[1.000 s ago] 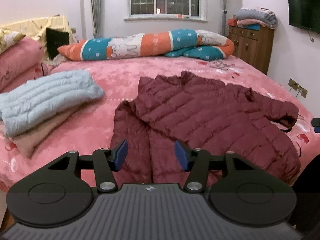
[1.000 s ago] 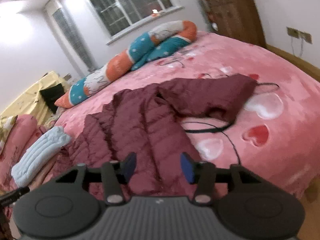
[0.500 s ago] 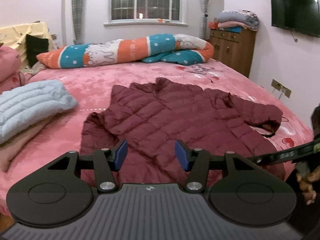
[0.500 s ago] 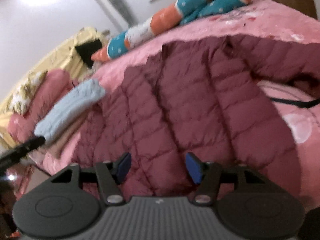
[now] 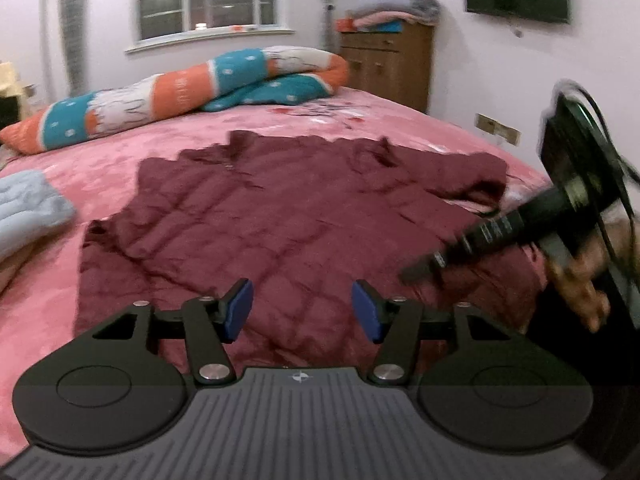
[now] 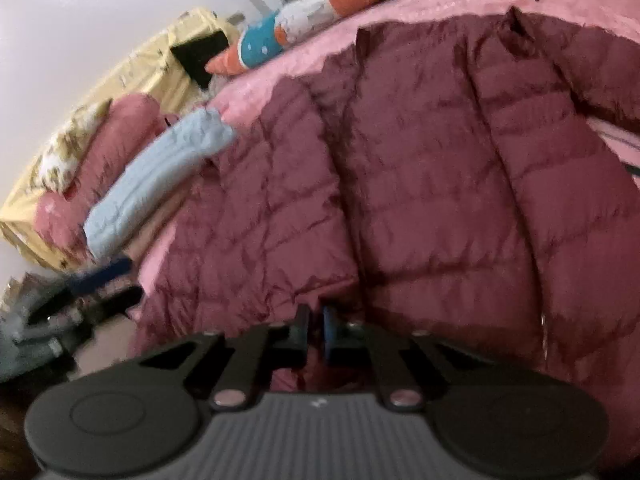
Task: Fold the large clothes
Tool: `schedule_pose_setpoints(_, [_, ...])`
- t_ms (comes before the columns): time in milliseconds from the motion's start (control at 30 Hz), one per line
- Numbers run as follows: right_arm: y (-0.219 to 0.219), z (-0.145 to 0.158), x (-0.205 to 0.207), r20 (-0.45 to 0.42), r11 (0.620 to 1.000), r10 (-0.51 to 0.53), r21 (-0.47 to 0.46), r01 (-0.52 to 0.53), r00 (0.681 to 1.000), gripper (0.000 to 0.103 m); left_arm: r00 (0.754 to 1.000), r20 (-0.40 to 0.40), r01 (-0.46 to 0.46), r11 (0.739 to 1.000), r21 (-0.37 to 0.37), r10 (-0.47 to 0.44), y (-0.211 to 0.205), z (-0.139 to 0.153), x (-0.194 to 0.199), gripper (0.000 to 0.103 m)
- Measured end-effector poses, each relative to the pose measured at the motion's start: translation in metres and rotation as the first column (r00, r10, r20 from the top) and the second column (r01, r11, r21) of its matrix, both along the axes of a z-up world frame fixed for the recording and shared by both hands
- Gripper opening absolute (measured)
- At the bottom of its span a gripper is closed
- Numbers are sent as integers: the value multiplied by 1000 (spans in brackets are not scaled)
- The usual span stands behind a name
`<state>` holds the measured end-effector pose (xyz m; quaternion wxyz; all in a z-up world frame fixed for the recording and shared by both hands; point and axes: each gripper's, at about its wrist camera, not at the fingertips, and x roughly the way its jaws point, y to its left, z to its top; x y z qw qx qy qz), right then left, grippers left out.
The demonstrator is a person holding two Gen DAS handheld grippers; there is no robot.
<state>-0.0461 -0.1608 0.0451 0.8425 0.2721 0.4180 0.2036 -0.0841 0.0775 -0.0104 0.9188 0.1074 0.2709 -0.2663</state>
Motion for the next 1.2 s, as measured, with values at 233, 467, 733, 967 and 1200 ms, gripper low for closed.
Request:
schedule_pose_setpoints(233, [-18, 20, 19, 9, 967, -92, 241, 88, 996, 1, 991, 75, 101, 992, 81, -107, -28, -9, -11, 74])
schedule_pose_setpoints(467, [-9, 38, 38, 18, 947, -103, 308, 92, 995, 0, 978, 149, 122, 981, 150, -144, -41, -20, -21, 77])
schedule_pose_setpoints(733, [-17, 43, 53, -5, 912, -161, 381, 151, 987, 0, 968, 209, 93, 970, 227, -142, -44, -32, -16, 78])
schedule_pose_setpoints(967, [-15, 41, 57, -17, 907, -156, 393, 150, 988, 0, 945, 288, 75, 961, 265, -153, -55, -38, 4, 75])
schedule_pose_setpoints(1200, [-17, 43, 56, 32, 937, -178, 311, 159, 983, 2, 961, 270, 18, 984, 176, -66, -50, -25, 30, 16])
